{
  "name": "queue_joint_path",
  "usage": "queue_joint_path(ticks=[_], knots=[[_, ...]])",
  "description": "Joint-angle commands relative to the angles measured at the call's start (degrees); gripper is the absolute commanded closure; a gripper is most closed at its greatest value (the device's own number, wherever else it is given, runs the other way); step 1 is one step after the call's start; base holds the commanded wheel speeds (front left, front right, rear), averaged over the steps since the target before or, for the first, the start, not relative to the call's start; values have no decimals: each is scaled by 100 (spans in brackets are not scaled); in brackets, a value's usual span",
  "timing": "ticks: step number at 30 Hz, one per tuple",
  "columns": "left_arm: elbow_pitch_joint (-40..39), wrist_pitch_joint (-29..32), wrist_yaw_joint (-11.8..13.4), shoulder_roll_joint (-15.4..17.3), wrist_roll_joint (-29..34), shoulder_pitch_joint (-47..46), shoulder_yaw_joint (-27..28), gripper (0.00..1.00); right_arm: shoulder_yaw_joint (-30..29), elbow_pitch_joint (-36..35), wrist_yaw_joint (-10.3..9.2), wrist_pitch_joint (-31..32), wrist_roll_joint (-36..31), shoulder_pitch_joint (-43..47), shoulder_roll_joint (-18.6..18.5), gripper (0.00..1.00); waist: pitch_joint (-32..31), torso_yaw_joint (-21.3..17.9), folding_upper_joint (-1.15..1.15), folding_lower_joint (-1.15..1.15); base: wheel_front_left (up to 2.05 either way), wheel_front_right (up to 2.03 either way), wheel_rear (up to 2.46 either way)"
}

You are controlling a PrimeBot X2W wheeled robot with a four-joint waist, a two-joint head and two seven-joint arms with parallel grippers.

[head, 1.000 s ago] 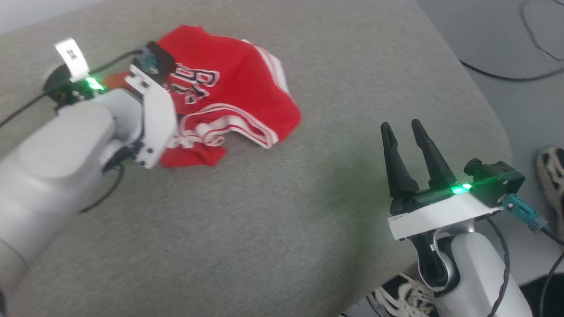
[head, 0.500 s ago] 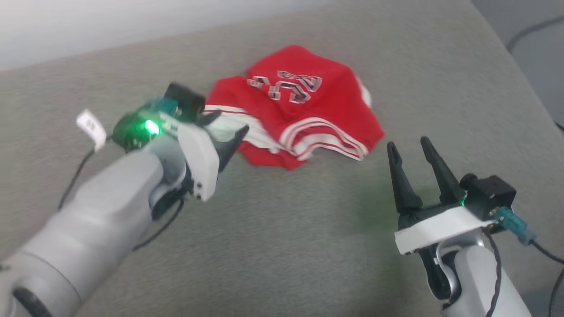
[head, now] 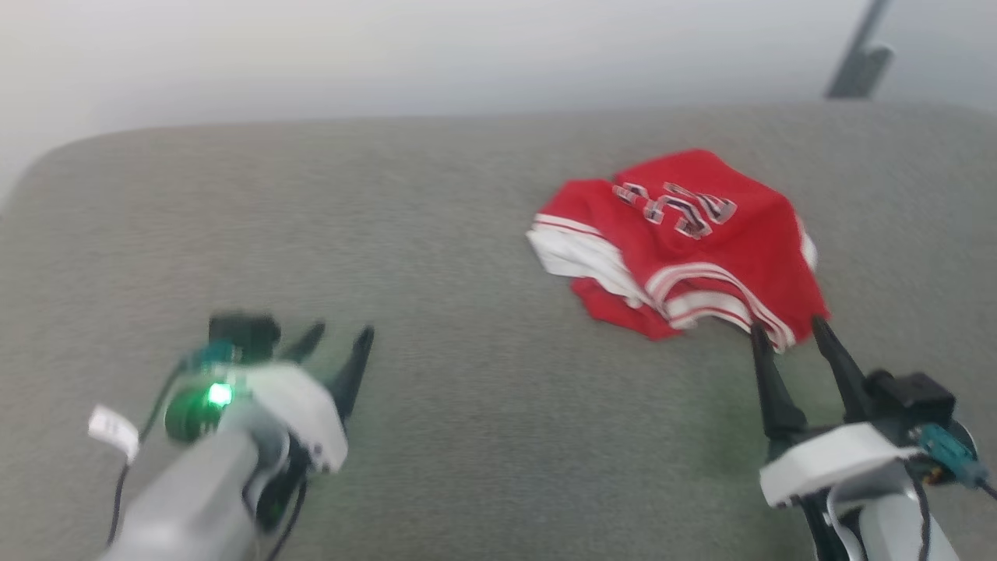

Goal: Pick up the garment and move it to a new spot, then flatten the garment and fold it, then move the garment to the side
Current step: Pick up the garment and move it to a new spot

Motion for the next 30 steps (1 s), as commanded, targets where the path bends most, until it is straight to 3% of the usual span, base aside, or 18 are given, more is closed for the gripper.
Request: queue_joint_path(ticks=[1,10,20,30], knots=[[-143,-24,80,-26,343,452,354,0,-86,1,-4,-19,-48,178,-34,0,-384,499,0,0,0,0,0],[-901,-25,229,-102,1579,1908,2068,0,-416,-41,-4,-18,-56,658,-100,0,-690,877,0,0,0,0,0],[-2545,-26,406,-482,3361,3296,4024,0,-673,-257,-4,-18,-96,797,-61,0,-778,766,0,0,0,0,0],[-3498,-26,54,-1040,4475,3924,4988,0,-678,-541,-4,-18,-61,742,-10,0,-790,547,0,0,0,0,0]])
